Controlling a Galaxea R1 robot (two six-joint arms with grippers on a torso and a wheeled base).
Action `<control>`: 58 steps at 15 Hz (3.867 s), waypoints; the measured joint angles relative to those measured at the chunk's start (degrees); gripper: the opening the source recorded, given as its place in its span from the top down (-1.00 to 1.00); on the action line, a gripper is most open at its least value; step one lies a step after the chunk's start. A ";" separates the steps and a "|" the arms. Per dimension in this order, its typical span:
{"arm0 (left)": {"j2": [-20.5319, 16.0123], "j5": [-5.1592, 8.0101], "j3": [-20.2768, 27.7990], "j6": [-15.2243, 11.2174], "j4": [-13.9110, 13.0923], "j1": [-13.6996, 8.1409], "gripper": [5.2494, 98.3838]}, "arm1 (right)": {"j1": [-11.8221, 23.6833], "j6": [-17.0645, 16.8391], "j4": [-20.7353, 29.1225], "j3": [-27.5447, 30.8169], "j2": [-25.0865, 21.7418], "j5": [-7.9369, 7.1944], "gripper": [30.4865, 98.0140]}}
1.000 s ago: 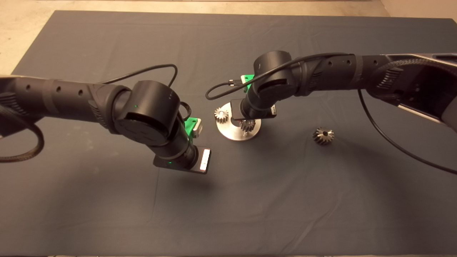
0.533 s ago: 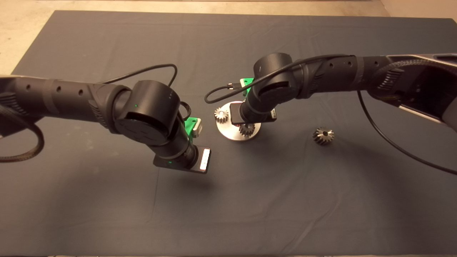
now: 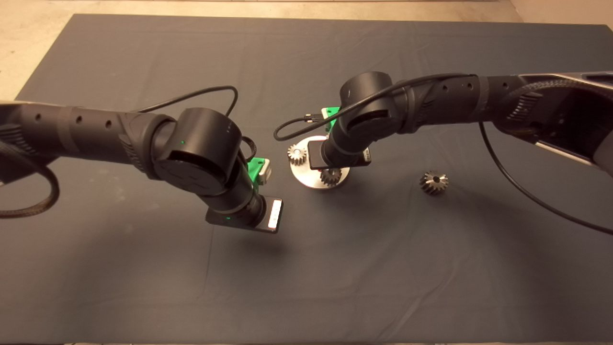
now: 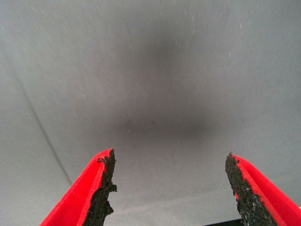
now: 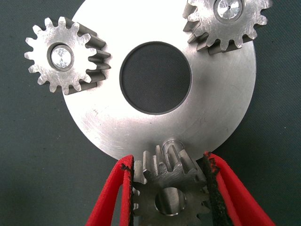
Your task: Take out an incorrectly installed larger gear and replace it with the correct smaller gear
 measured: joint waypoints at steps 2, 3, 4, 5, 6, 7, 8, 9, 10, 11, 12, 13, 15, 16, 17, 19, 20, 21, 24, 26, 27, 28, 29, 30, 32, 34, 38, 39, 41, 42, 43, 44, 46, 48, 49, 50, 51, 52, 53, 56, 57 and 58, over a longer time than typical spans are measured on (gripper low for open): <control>0.00 0.00 0.00 0.00 0.00 0.50 -0.16 | 0.18 0.00 0.23 -0.88 0.00 0.13 0.98; 0.02 0.02 0.00 0.00 0.02 0.57 -0.16 | 0.22 -0.02 0.28 -1.26 0.00 0.16 0.98; 0.02 0.00 0.00 -0.02 0.08 0.55 -0.16 | 0.24 -0.05 0.27 -1.56 0.00 0.25 0.98; 0.02 0.02 0.00 0.00 0.09 0.55 -0.16 | 0.22 -0.06 0.22 -1.79 0.00 0.24 0.98; 0.01 0.02 0.00 0.00 0.09 0.57 -0.16 | 0.16 -0.09 0.22 -2.12 -0.05 0.13 0.98; 0.02 0.02 0.00 0.00 0.09 0.57 -0.16 | 0.16 -0.17 0.22 -2.17 -0.11 0.16 0.98; 0.02 0.00 0.00 0.00 0.09 0.55 -0.16 | 0.07 -0.20 0.20 -2.17 -0.11 0.18 0.98; 0.02 0.00 0.00 0.00 0.09 0.57 -0.16 | 0.07 -0.20 0.20 -2.22 -0.11 0.22 0.98; 0.00 0.02 0.00 0.00 0.09 0.57 -0.16 | 0.05 -0.20 0.20 -2.28 -0.11 0.20 0.98; 0.00 0.00 0.00 0.00 0.09 0.57 -0.16 | 0.05 -0.22 0.17 -2.28 -0.11 0.20 0.98; 0.00 0.00 0.00 0.00 0.09 0.57 -0.16 | 0.06 -0.22 0.17 -2.28 -0.11 0.24 0.98; 0.00 0.00 0.00 0.00 0.09 0.57 -0.16 | 0.05 -0.22 0.17 -2.28 -0.11 0.24 0.98; 0.00 0.00 0.00 0.00 0.09 0.57 -0.16 | 0.05 -0.22 0.16 -2.28 -0.11 0.22 0.98; 0.00 0.00 0.00 -0.02 0.09 0.57 -0.16 | 0.05 -0.22 0.16 -2.28 -0.11 0.24 0.98; 0.00 0.00 0.00 -0.02 0.09 0.57 -0.16 | 0.05 -0.24 0.16 -2.28 -0.11 0.24 0.98; 0.00 0.01 0.00 -0.01 0.16 0.57 -0.16 | 0.05 -0.24 0.13 -2.23 -0.11 0.22 0.98; 0.00 0.00 0.00 0.00 0.20 0.57 -0.16 | 0.05 -0.24 0.13 -2.12 -0.11 0.22 0.97; 0.00 0.00 -0.09 0.00 0.29 0.57 -0.16 | 0.02 -0.24 0.09 -1.93 -0.11 0.22 0.97; 0.00 0.00 -0.39 0.00 0.63 0.57 -0.16 | -0.10 -0.25 0.00 -1.26 -0.11 0.05 0.91; 0.00 0.00 -0.41 0.00 0.79 0.57 -0.16 | -0.11 -0.26 -0.02 -0.88 -0.11 -0.14 0.89; 0.00 0.00 -0.41 0.00 0.79 0.57 -0.16 | -0.09 -0.26 -0.04 -0.77 -0.11 -0.22 0.83; 0.00 0.00 -0.41 0.00 0.80 0.57 -0.16 | -0.11 -0.26 -0.04 -0.60 -0.13 -0.33 0.83; 0.00 0.02 -0.41 0.00 0.80 0.57 -0.16 | -0.09 -0.26 -0.04 -0.49 -0.12 -0.39 0.83; 0.01 0.00 -0.41 0.00 0.83 0.57 -0.16 | -0.09 -0.26 -0.04 -0.49 -0.13 -0.39 0.77; 0.02 0.00 -0.41 0.00 0.91 0.57 -0.16 | -0.06 -0.26 -0.02 -0.08 -0.11 -0.17 0.75; 0.00 0.00 -0.41 0.00 0.96 0.57 -0.16 | -0.06 -0.26 -0.03 0.04 -0.11 -0.16 0.75; 0.00 0.00 -0.41 0.00 0.96 0.57 -0.16 | -0.06 -0.26 -0.04 0.04 -0.11 -0.15 0.68; 0.00 0.00 -0.41 0.00 0.96 0.57 -0.16 | -0.06 -0.26 -0.04 0.04 -0.11 -0.16 0.59; 0.00 0.00 -0.41 0.00 0.96 0.57 -0.16 | -0.04 -0.26 -0.04 0.04 -0.20 -0.15 0.58; -0.04 0.01 -0.41 0.12 0.96 0.58 -0.16 | 0.17 -0.28 -0.03 0.21 -0.63 -0.01 0.48; -0.17 0.01 -0.41 0.62 0.96 0.60 -0.16 | 0.68 -0.30 -0.03 0.43 -1.25 0.07 0.44; -0.35 -0.01 -0.41 0.90 0.95 0.60 -0.16 | 1.67 -0.30 -0.02 0.89 -1.99 0.07 0.44; -0.91 -0.01 -0.41 1.28 0.94 0.72 -0.16 | 5.19 -0.30 0.09 2.86 -4.22 0.02 0.32; -2.32 0.00 -0.39 1.51 0.92 0.68 -0.16 | 8.70 -0.26 0.93 7.39 -7.21 0.02 0.15; -3.28 0.02 -0.28 1.56 0.96 0.66 -0.16 | 10.12 -0.13 2.20 10.59 -8.78 -0.01 0.15; -4.15 0.00 0.22 1.66 0.94 0.63 -0.16 | 11.61 0.52 3.97 14.32 -10.38 -0.02 0.15; -4.99 0.00 1.19 1.71 0.85 0.35 -0.16 | 13.50 1.38 5.93 18.71 -11.98 -0.01 0.06; -5.86 0.05 2.42 1.71 0.77 -0.16 -0.16 | 15.47 2.26 7.42 22.61 -13.52 0.00 0.04; -6.69 0.02 3.80 1.68 0.68 -0.85 -0.16 | 17.62 3.30 8.57 27.02 -15.37 0.11 0.04; -8.93 0.00 9.98 0.21 0.20 -2.44 -0.16 | 21.91 7.33 12.14 38.52 -19.88 -0.04 0.02; -9.58 0.00 12.85 -0.93 0.11 -2.86 -0.16 | 23.41 9.49 13.71 42.81 -21.08 -0.15 0.02; -10.41 -0.01 16.12 -2.02 0.06 -3.10 -0.16 | 24.85 11.16 15.19 46.45 -21.90 -0.09 -0.08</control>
